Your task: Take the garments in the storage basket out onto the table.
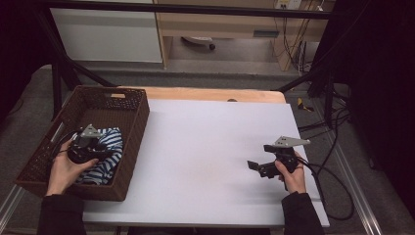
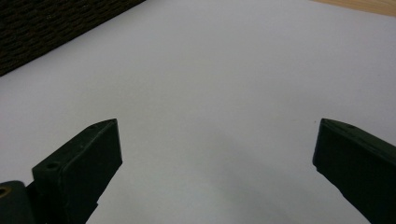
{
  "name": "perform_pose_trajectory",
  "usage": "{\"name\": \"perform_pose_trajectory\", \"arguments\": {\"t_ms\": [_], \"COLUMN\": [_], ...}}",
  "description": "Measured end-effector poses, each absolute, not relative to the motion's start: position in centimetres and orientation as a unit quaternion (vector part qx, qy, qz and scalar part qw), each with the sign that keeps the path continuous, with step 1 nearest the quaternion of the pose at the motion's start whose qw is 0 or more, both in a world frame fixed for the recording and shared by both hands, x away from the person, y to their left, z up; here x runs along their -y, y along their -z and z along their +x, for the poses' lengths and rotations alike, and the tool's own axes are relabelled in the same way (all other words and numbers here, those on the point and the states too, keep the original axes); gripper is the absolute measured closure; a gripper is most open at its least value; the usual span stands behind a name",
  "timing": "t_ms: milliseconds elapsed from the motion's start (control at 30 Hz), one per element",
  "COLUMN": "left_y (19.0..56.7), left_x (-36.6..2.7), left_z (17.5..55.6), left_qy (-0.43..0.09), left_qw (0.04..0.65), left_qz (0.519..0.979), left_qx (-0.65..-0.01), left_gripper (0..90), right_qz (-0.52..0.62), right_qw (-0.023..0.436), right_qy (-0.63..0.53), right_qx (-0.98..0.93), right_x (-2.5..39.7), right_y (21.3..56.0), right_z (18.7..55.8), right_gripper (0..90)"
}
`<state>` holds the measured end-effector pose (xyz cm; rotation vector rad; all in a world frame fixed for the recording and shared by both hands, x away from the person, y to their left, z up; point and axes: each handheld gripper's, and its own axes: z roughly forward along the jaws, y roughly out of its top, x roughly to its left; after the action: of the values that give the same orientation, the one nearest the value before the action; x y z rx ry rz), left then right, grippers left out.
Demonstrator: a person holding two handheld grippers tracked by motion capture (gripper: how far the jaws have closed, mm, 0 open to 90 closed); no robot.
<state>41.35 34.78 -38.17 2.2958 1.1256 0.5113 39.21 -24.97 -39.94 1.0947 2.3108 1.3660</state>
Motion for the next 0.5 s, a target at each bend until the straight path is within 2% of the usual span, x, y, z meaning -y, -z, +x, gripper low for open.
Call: {"name": "perform_pose_trajectory", "arguments": {"t_ms": [33,67,133,200,300,500], "left_y": [38.2,38.2,38.2,38.2,38.1,38.7], "left_x": [-35.1,-35.4,-35.9,-36.3,-36.9,-36.8], "left_z": [41.3,41.2,41.1,40.9,40.7,40.8], "left_qy": [-0.194,-0.2,-0.195,-0.196,-0.196,-0.186], "left_qw": [0.263,0.262,0.261,0.271,0.271,0.244], "left_qz": [0.849,0.848,0.844,0.839,0.837,0.851], "left_qx": [-0.416,-0.415,-0.427,-0.43,-0.433,-0.427], "left_gripper": [42.5,42.5,21.5,13.7,10.1,12.2], "right_qz": [0.375,0.375,0.375,0.375,0.375,0.375], "right_qw": [0.121,0.121,0.122,0.122,0.122,0.122], "right_qy": [-0.468,-0.468,-0.466,-0.467,-0.467,-0.467], "right_qx": [-0.791,-0.791,-0.792,-0.791,-0.791,-0.791], "right_x": [25.0,25.0,25.0,25.0,25.0,25.0], "right_y": [39.9,39.9,39.9,39.9,39.9,39.9], "right_z": [39.2,39.2,39.2,39.2,39.2,39.2], "right_gripper": [1.7,1.7,1.7,1.7,1.7,1.7]}}
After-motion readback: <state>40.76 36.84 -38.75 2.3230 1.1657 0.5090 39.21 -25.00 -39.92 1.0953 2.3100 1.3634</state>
